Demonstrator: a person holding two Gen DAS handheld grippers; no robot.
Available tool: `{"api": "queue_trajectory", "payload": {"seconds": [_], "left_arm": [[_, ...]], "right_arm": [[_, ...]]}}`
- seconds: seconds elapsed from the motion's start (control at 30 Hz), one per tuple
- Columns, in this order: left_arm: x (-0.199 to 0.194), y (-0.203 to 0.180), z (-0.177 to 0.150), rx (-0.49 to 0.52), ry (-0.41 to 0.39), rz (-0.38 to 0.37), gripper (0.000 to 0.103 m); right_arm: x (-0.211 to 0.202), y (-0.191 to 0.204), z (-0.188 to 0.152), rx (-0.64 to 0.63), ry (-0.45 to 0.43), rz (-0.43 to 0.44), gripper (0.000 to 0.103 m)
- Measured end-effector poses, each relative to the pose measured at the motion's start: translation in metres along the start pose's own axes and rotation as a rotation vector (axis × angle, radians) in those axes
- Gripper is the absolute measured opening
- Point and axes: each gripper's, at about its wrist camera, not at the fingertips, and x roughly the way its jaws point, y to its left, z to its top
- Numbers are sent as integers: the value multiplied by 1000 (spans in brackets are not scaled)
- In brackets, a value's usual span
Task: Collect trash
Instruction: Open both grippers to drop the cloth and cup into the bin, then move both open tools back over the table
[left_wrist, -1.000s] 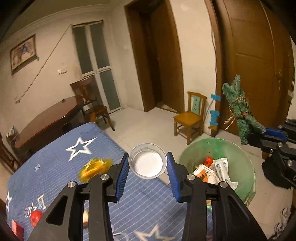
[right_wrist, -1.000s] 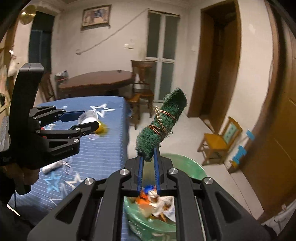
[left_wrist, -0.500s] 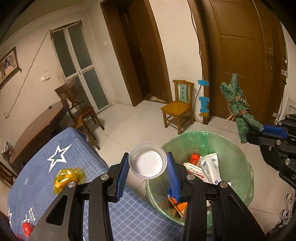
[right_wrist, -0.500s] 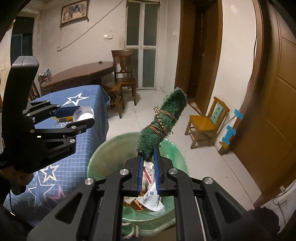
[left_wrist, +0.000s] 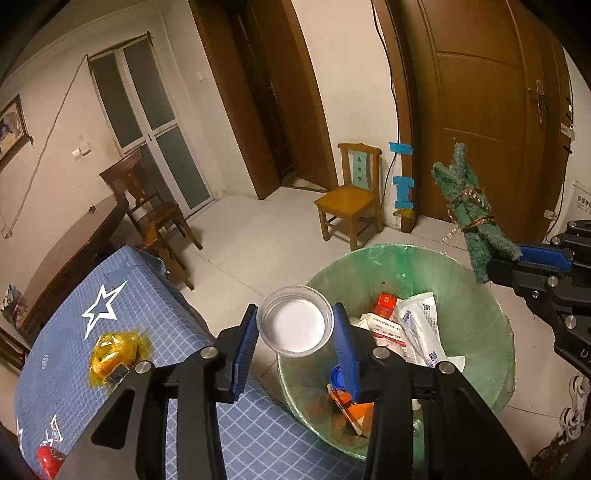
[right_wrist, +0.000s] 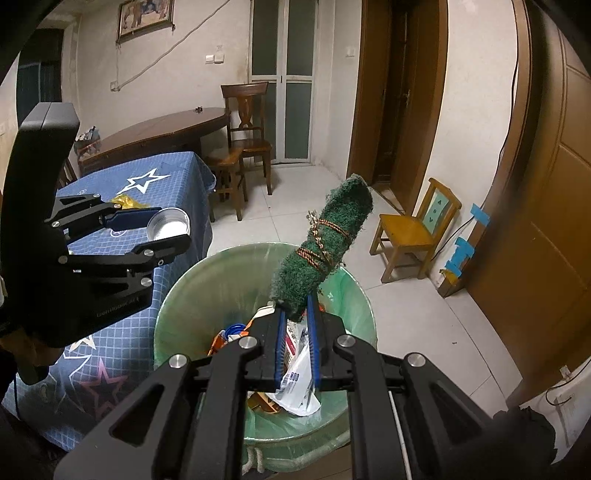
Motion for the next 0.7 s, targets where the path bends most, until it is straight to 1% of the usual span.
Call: {"api": "queue_trajectory", "payload": {"seconds": [0.17, 0.2, 0.23, 0.27, 0.3, 0.33, 0.7], "left_arm": [[5, -1, 1, -7, 5, -8, 42], [7, -1, 1, -11, 7, -13, 42], [8, 0, 1, -15, 9, -16, 42], [10, 0, 1, -17, 15, -18, 43], [11, 0, 1, -18, 24, -16, 56], [12, 1, 1, -22, 28, -14, 67], [0, 19, -3, -63, 6, -19, 68]], "right_arm": [[5, -1, 3, -10, 8, -6, 10], [6, -1, 3, -12, 6, -3, 13], [6, -2, 4, -11, 3, 1, 13], [8, -3, 4, -8, 7, 3, 19], [9, -4, 4, -3, 12, 12, 22], [10, -6, 3, 2, 9, 12, 23], [11, -14, 1, 38, 7, 20, 23]]}}
